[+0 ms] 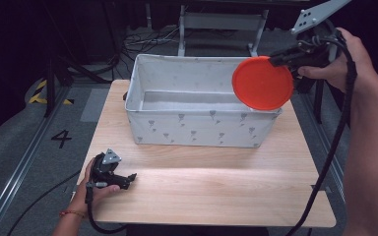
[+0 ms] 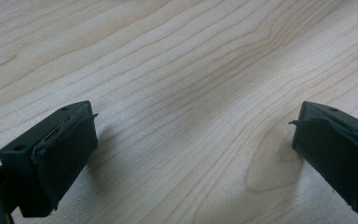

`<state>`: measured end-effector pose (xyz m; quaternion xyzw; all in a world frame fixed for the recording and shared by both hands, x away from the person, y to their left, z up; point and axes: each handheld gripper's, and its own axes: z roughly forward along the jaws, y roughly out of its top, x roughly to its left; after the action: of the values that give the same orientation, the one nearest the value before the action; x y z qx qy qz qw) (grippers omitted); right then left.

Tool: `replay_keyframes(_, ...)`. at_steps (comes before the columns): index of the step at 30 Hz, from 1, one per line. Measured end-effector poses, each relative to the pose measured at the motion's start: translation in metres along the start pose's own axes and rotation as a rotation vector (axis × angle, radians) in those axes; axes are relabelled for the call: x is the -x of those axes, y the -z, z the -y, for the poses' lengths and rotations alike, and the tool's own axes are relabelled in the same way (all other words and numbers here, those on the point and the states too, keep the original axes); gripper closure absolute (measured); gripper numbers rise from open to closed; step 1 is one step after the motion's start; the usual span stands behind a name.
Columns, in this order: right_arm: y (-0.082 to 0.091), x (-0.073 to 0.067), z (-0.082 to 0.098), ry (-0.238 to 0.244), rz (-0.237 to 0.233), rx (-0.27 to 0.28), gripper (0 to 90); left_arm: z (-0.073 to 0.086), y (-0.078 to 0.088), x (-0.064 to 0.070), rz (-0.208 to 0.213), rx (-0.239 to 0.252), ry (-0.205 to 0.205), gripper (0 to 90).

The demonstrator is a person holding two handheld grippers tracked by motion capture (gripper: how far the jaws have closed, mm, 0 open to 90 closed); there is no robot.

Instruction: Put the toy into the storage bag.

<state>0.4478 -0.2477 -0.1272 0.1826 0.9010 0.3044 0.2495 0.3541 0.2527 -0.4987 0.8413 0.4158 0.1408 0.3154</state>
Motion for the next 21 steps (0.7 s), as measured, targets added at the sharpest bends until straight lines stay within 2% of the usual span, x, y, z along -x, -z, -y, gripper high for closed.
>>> replay_keyframes(6, -0.028, 0.012, -0.001, -0.004, -0.004, -0.006, 83.1, 0.000, 0.000, 0.000, 0.003, 0.000, -0.003, 0.2)
replay_keyframes(7, -0.028, 0.012, -0.001, -0.004, -0.004, -0.006, 83.1, 0.000, 0.000, 0.000, 0.003, 0.000, -0.003, 0.2)
replay_keyframes(8, -0.038, 0.016, 0.001, -0.005, 0.004, 0.000, 83.1, 0.000, 0.000, 0.000, 0.004, -0.001, -0.003, 0.2)
replay_keyframes(11, -0.047, 0.019, 0.004, -0.001, 0.009, 0.016, 83.1, 0.000, 0.000, -0.001, 0.006, -0.001, -0.007, 0.2)
replay_keyframes(15, -0.078, 0.021, 0.013, -0.010, -0.016, -0.022, 83.1, -0.001, 0.000, -0.001, 0.006, 0.000, -0.011, 0.2)
replay_keyframes(17, -0.086, 0.022, 0.017, -0.021, -0.018, -0.031, 83.1, -0.001, 0.000, -0.001, 0.006, 0.000, -0.011, 0.2)
replay_keyframes(21, -0.100, 0.022, 0.025, -0.014, -0.031, -0.042, 83.1, -0.001, 0.000, -0.001, 0.006, -0.001, -0.013, 0.2)
